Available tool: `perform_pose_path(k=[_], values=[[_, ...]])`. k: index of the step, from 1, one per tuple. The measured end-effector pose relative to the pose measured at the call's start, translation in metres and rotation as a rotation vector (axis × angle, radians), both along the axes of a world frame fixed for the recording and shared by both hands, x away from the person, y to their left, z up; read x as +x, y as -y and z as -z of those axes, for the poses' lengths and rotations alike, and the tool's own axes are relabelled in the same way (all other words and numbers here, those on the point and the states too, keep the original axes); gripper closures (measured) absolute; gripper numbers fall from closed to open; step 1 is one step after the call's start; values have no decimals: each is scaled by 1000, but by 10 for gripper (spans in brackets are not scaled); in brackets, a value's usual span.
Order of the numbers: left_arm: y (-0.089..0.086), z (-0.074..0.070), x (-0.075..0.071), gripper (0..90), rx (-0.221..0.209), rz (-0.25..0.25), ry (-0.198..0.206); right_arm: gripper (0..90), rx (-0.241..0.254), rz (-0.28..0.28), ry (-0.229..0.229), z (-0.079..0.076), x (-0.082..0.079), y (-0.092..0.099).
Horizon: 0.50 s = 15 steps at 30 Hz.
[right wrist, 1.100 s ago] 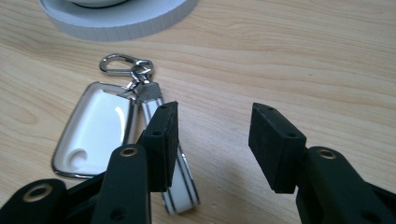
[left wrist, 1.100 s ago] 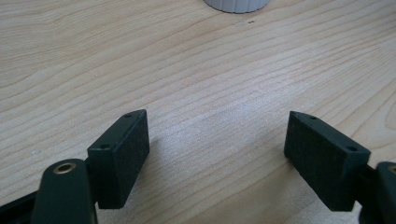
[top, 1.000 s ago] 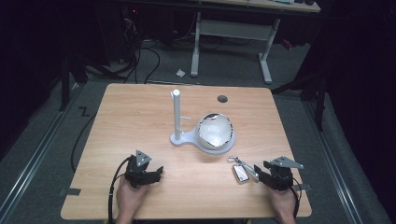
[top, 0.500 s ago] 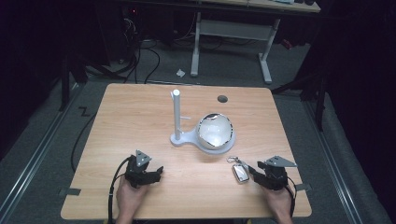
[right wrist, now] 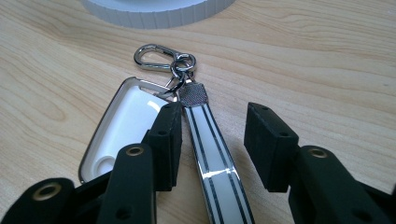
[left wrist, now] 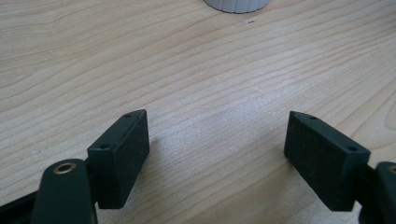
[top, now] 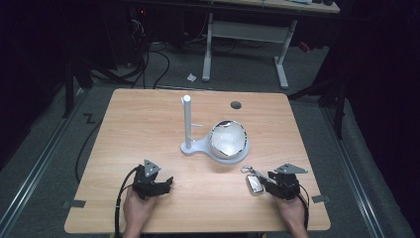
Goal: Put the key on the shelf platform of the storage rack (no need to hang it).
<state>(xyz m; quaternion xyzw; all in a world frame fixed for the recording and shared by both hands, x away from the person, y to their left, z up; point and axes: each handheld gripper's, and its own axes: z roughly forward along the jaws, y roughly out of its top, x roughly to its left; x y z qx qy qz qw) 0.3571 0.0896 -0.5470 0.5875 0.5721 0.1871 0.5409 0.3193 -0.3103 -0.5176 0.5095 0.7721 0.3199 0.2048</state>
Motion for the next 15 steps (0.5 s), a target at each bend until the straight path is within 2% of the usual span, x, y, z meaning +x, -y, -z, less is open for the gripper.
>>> perform_pose_path(k=[15], values=[[0,0,0,228,1,0,0,600,-19,-41,-10,3,14,-12]])
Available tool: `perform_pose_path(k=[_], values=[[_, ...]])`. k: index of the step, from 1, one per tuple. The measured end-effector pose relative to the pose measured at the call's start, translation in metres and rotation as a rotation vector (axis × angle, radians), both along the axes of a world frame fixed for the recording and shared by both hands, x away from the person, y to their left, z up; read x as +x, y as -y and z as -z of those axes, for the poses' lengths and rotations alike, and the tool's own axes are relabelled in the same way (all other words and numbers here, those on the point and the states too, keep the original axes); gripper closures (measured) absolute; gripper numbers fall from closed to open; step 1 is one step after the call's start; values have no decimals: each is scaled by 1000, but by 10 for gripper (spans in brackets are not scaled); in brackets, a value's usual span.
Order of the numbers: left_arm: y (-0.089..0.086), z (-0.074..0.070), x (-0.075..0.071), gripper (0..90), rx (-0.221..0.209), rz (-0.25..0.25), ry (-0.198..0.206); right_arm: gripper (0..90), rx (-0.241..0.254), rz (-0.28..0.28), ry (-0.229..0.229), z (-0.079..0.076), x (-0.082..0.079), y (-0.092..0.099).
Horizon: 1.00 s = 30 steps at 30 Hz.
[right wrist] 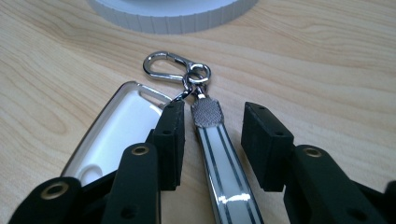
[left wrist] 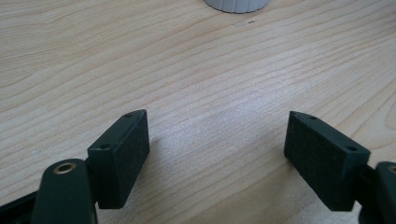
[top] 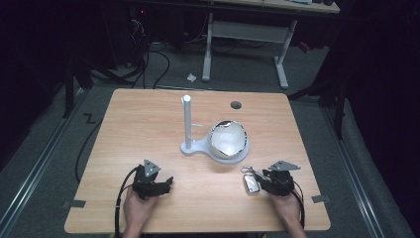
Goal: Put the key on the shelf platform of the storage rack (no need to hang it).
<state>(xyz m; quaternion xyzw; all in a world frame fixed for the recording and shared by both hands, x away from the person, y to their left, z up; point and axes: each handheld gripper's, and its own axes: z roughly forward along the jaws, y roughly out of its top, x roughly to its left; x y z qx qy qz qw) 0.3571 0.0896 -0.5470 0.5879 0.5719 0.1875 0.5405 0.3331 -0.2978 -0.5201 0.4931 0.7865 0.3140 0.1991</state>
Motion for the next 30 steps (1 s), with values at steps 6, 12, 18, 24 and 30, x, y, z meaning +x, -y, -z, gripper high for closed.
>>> perform_pose_path(k=[6,12,18,24,30], values=[[0,0,0,228,1,0,1,634,-14,-19,-1,3,7,-5],[0,0,0,229,-1,-1,1,697,-26,-46,-1,2,8,-6],[0,0,0,230,-2,-3,1,741,-46,-66,-5,1,7,-8],[0,0,0,230,-2,-2,1,743,-35,-43,9,-1,2,-9],[0,0,0,228,-3,-4,1,744,9,-33,44,-13,-3,-1]])
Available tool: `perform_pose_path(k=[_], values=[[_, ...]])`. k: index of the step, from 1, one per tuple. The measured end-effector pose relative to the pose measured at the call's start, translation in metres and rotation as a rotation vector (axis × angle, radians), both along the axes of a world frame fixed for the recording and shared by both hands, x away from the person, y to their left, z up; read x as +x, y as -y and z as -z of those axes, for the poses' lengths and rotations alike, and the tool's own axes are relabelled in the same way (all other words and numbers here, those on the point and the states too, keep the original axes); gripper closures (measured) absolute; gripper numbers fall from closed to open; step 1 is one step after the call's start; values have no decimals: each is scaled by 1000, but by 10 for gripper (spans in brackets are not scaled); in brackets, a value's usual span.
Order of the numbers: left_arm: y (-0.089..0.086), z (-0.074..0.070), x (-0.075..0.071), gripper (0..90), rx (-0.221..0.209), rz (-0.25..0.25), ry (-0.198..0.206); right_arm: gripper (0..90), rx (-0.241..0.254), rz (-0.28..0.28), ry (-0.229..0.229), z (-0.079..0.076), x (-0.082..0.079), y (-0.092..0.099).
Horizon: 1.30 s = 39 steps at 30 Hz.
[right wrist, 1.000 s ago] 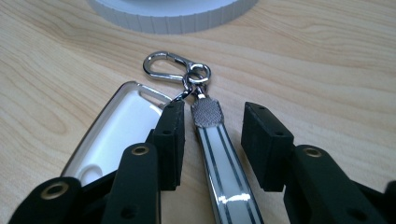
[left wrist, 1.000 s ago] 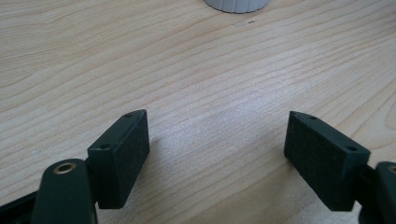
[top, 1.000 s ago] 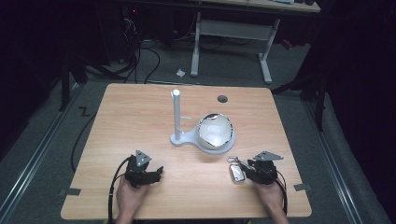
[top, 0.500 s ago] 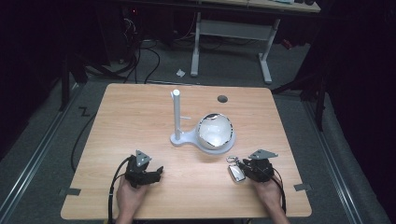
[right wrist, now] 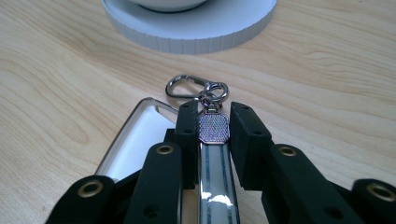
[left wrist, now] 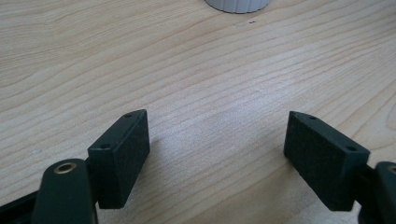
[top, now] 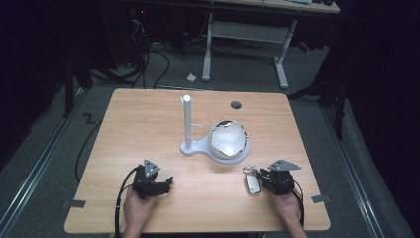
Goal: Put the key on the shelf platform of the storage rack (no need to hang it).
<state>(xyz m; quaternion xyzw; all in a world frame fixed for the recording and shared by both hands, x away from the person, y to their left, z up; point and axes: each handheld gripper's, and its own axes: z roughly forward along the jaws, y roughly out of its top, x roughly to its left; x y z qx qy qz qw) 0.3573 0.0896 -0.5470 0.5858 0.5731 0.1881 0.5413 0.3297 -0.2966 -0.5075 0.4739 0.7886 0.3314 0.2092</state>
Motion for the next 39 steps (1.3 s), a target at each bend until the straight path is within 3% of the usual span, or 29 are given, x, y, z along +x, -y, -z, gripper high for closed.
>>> perform_pose_path(k=[9,15,20,27,36,39], values=[[0,0,-1,238,1,5,0,744,47,-5,22,-28,-5,10],[0,0,-1,240,3,5,1,744,43,-17,38,-39,-7,13],[0,0,-1,240,3,5,1,744,87,-16,68,-53,-12,19],[0,0,-1,240,2,5,1,744,108,-15,88,-68,-11,25],[0,0,-1,240,3,3,1,743,111,-43,95,-83,-10,24],[0,0,-1,240,3,4,0,744,136,-56,101,-91,-10,20]])
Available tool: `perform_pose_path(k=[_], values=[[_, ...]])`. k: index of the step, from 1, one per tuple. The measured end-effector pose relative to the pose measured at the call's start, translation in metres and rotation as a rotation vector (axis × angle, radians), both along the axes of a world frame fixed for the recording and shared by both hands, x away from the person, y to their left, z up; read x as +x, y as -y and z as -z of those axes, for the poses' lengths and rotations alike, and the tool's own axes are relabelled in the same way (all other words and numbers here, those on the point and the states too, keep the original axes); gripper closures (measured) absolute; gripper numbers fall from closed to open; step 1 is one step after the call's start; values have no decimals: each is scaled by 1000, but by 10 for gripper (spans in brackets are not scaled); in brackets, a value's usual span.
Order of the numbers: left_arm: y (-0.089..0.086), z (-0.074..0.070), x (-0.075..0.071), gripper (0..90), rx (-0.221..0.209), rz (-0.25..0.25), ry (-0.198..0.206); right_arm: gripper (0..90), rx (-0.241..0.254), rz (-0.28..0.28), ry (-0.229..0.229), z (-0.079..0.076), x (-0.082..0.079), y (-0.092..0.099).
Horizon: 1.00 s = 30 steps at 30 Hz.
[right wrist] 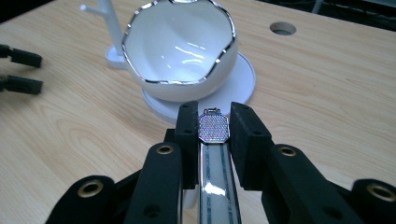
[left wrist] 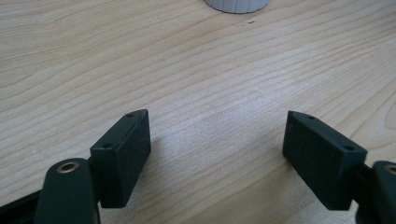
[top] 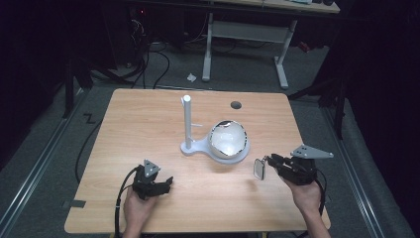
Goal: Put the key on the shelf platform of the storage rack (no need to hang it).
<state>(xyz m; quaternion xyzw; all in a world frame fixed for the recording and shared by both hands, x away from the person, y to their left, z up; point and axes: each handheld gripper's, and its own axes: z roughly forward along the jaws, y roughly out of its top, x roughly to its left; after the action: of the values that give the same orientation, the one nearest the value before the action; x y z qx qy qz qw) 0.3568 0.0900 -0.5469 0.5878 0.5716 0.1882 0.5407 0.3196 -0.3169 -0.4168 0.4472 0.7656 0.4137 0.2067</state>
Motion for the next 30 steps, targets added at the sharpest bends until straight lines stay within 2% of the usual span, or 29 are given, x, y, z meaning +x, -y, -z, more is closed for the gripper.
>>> perform_pose_path(k=[2,4,14,18,26,30], values=[[0,0,0,240,0,0,0,744,1,-6,7,-2,0,-1],[0,0,0,240,-1,-1,0,744,25,-17,13,-7,2,-2],[0,0,0,240,0,1,0,744,65,-44,8,-19,14,-10],[0,0,0,239,1,1,0,744,75,-52,9,-22,18,-11],[0,0,0,237,-2,1,0,744,63,-72,-6,-25,25,-23],[0,0,0,237,-3,1,-1,744,88,-83,-3,-29,30,-29]])
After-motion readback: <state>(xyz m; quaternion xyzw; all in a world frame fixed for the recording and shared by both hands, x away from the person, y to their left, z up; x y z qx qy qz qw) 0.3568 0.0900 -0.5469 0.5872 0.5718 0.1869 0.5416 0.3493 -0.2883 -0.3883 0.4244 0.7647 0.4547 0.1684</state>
